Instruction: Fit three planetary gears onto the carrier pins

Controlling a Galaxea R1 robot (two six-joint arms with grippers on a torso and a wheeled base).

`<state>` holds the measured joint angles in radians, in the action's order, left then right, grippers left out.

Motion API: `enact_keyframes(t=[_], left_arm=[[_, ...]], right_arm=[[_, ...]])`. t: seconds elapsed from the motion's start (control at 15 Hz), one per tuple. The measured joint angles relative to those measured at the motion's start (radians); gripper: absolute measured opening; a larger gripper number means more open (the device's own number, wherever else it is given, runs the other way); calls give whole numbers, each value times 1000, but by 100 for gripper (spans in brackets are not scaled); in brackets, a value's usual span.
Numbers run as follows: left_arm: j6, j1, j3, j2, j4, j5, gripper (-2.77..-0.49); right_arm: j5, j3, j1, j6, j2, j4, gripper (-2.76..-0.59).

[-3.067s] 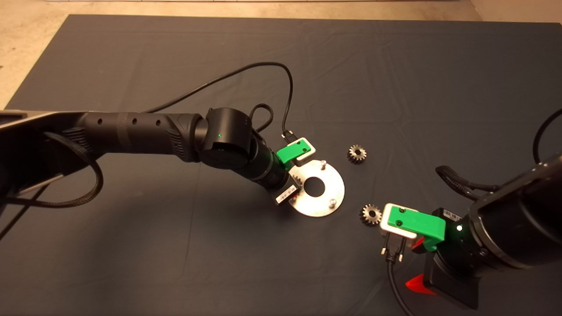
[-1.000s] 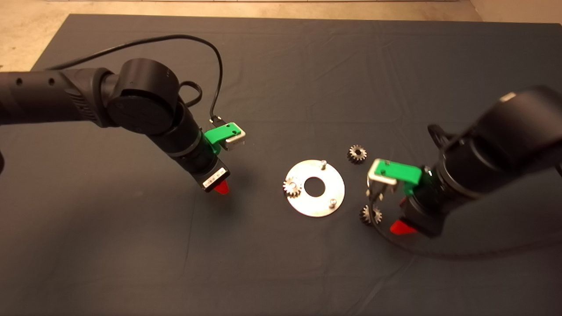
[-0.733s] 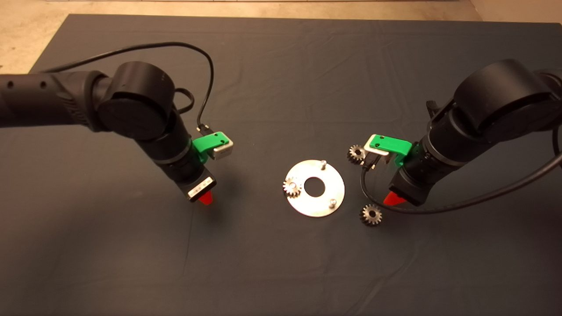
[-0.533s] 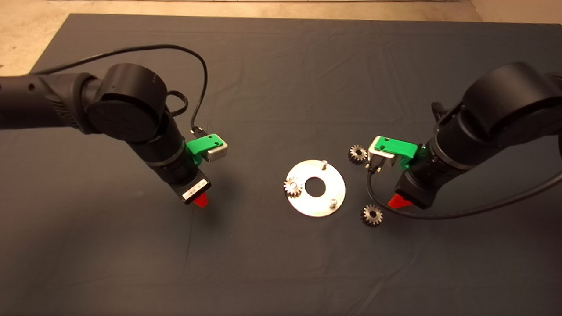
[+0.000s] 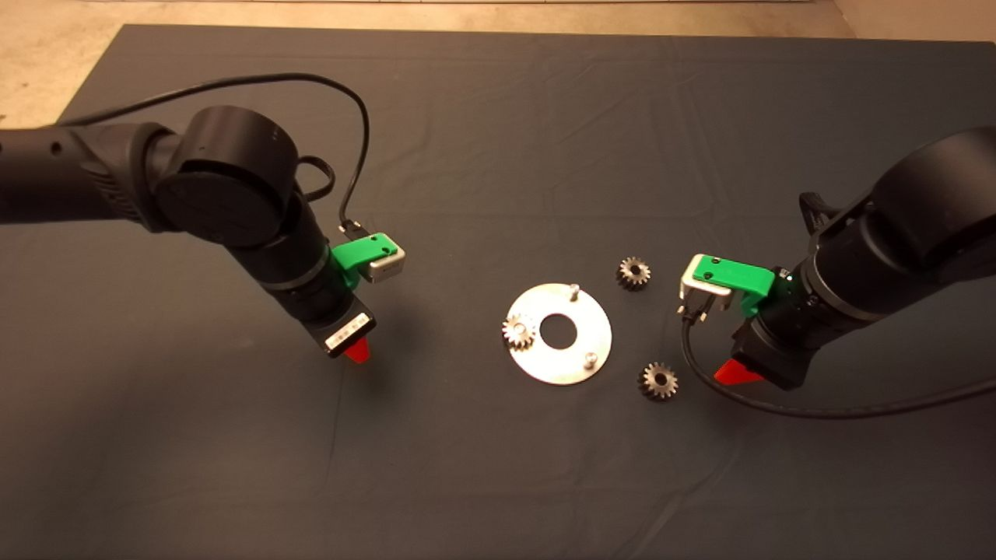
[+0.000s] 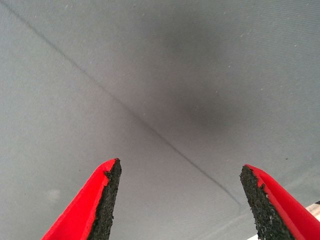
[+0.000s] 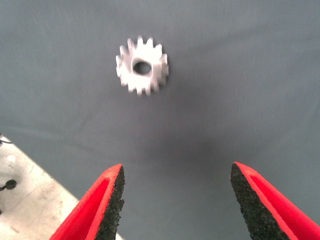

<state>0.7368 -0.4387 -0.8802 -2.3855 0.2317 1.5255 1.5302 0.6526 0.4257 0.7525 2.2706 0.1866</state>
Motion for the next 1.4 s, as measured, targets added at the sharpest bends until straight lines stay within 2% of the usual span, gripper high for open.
enact_keyframes(t=[0.13,0.4,0.53,0.6,0.8,0.93,1.0,1.07,1.4], left_arm=[[1,0,0,-5,0,0,-162],[3,0,-1,-9,0,0,-162],[3,0,-1,-8,0,0,-162],[3,0,-1,-8,0,0,-162],[3,-4,-1,-8,0,0,-162],[3,-10,-1,-7,0,0,-162],[3,-11,-1,-7,0,0,-162],[3,-11,-1,-7,0,0,-162],[3,-11,-1,-5,0,0,-162]], right_arm=[[1,-28,-19,15,-8,0,-164],[0,-70,-73,52,-11,1,-149],[0,-82,-100,63,-11,1,-133],[0,-84,-107,68,-10,2,-133],[0,-87,-127,76,1,8,-111],[0,-87,-136,79,21,33,-106],[0,-87,-141,80,33,46,-92],[0,-86,-143,80,47,58,-89],[0,-55,-146,80,91,126,-89]])
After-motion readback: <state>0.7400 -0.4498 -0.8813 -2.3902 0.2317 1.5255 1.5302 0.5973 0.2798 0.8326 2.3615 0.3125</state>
